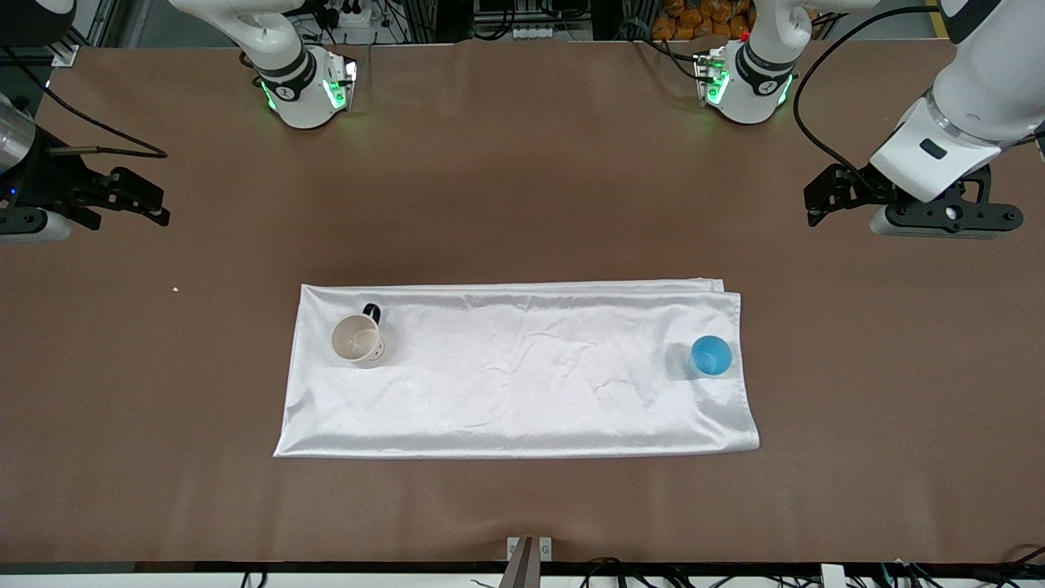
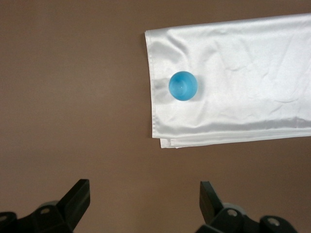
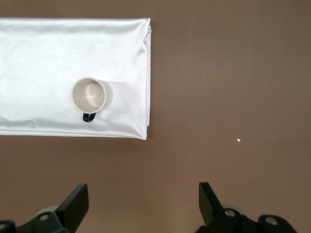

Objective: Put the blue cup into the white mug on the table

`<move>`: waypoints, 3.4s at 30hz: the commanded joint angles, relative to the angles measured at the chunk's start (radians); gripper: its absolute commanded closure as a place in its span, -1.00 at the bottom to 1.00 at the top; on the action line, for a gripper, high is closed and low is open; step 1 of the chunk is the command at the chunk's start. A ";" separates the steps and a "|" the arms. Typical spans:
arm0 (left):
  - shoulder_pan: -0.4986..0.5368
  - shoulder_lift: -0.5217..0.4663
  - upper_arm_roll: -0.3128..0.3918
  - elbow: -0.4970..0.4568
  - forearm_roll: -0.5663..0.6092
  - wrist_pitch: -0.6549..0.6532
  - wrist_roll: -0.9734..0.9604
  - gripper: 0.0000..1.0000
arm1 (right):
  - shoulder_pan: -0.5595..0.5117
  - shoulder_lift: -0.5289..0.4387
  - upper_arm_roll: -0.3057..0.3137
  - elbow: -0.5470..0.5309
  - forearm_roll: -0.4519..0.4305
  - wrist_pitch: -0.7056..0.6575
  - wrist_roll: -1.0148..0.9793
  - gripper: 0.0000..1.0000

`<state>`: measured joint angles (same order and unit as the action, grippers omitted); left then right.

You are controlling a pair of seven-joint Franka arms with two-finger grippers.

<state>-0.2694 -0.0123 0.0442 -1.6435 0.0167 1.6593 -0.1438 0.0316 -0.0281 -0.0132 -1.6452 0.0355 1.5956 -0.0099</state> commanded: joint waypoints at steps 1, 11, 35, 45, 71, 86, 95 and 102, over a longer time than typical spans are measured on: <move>0.002 0.009 -0.006 0.025 0.016 -0.018 0.015 -1.00 | -0.009 0.010 0.002 0.024 0.015 -0.013 -0.012 -1.00; 0.002 0.009 -0.004 0.025 0.017 -0.018 0.021 -1.00 | -0.009 0.011 0.001 0.024 0.015 -0.011 -0.012 -1.00; -0.011 0.113 -0.036 0.060 0.016 -0.006 0.023 -1.00 | -0.007 0.022 0.003 -0.059 0.024 -0.009 -0.012 -1.00; -0.011 0.224 -0.090 0.073 0.016 0.086 0.021 -1.00 | 0.010 0.034 0.004 -0.146 0.047 0.021 -0.030 -1.00; -0.024 0.477 -0.172 0.062 0.098 0.402 0.004 -1.00 | 0.232 0.169 0.007 -0.427 0.075 0.481 0.097 -1.00; -0.030 0.571 -0.172 0.059 0.140 0.448 0.013 -1.00 | 0.281 0.336 0.007 -0.456 0.073 0.790 0.174 -1.00; -0.031 0.609 -0.173 0.050 0.183 0.461 0.016 -1.00 | 0.287 0.387 0.007 -0.455 0.075 0.894 0.202 -1.00; -0.031 0.640 -0.178 0.050 0.198 0.490 0.021 -1.00 | 0.303 0.436 0.007 -0.450 0.078 0.984 0.225 -1.00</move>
<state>-0.2992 0.6056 -0.1281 -1.6033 0.1862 2.1269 -0.1389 0.3198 0.3703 -0.0018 -2.1032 0.0998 2.5250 0.1863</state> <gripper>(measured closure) 0.000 0.000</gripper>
